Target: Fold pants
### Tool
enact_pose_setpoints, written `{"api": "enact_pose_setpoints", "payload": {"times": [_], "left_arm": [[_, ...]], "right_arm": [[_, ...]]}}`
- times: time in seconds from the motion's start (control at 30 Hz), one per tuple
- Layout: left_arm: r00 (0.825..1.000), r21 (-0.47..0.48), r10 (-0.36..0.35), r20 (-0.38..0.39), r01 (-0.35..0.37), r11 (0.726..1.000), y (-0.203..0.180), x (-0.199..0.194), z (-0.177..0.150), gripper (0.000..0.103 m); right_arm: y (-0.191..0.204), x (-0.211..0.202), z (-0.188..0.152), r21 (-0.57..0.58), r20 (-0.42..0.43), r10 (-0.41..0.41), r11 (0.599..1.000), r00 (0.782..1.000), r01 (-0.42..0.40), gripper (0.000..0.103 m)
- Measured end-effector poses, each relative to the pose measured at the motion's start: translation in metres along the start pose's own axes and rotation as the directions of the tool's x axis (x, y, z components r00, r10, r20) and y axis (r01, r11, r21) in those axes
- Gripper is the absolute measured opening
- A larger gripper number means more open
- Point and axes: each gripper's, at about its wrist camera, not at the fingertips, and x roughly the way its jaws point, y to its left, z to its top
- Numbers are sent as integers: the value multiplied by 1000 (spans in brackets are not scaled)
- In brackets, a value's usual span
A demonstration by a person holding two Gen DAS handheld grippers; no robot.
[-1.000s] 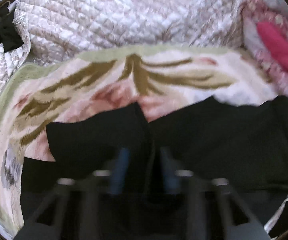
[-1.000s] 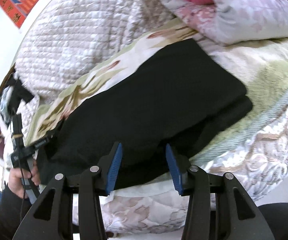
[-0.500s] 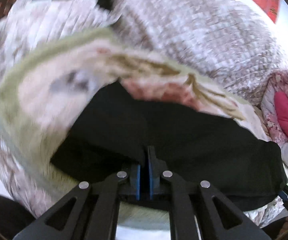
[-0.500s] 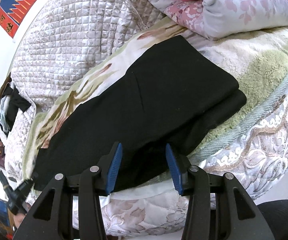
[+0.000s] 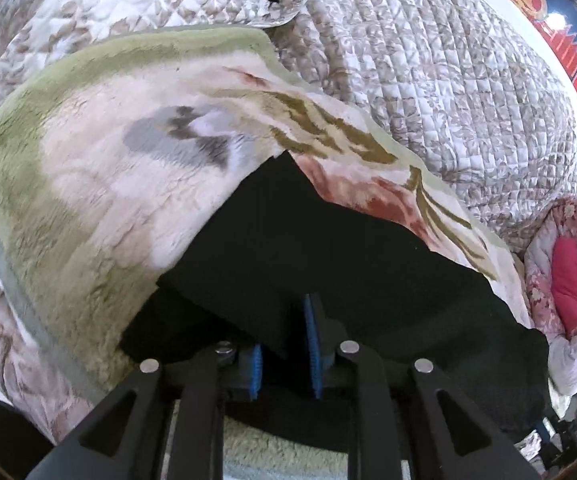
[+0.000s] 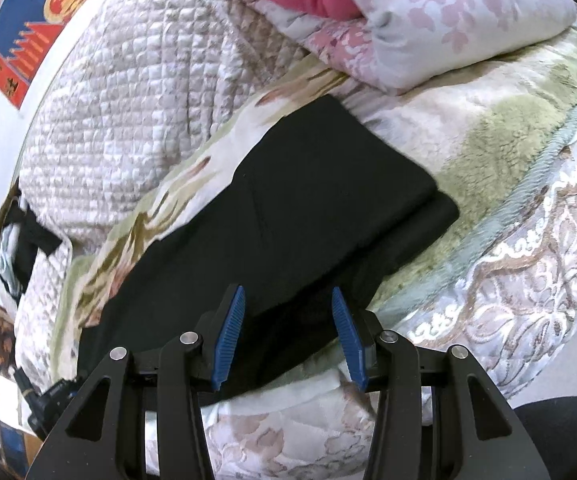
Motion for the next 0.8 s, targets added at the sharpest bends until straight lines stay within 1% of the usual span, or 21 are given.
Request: {"api": "enact_pose_setpoints", "payload": {"times": [0.07,0.13,0.27,0.43,0.47,0.5,0.53,0.57,0.7,0.73,0.8], "left_arm": [[1000,20,12,4,-12,1000,-2,1,0,19],[1000,37,22,6,-23,999,-4,1,2,13],[1000,42,27,7,-27,999,-4,2,3,11],[1000,37,18,3,-18,999,-4,1,2,5],[1000,39,17,6,-17,999,-4,0,3,5],[1000,40,16,10,-16,999,-4,-2,3,4],[1000,39,13,20,-14,999,-5,-6,4,4],[1000,39,8,30,-9,999,-4,-9,7,4],[996,39,5,84,-8,999,-5,-35,7,4],[996,43,6,93,-10,999,-4,-39,6,4],[996,60,24,88,-29,998,-3,-37,2,4]], "right_arm": [[-6,-1,3,23,11,-3,1000,1000,3,46],[-11,-2,7,41,25,-7,999,1000,6,46],[-17,0,17,77,52,2,997,999,-7,46],[-18,4,27,98,83,-4,995,997,-5,46],[-17,5,29,94,85,-18,996,996,10,35],[-16,4,31,86,91,-38,996,995,31,9],[-15,3,33,79,91,-37,996,995,30,10],[-15,0,35,80,95,-19,997,995,11,9],[-8,-20,35,64,141,20,998,990,-29,9],[-9,-22,35,61,143,15,998,990,-24,9],[-16,-16,33,62,120,-45,997,992,38,9]]}}
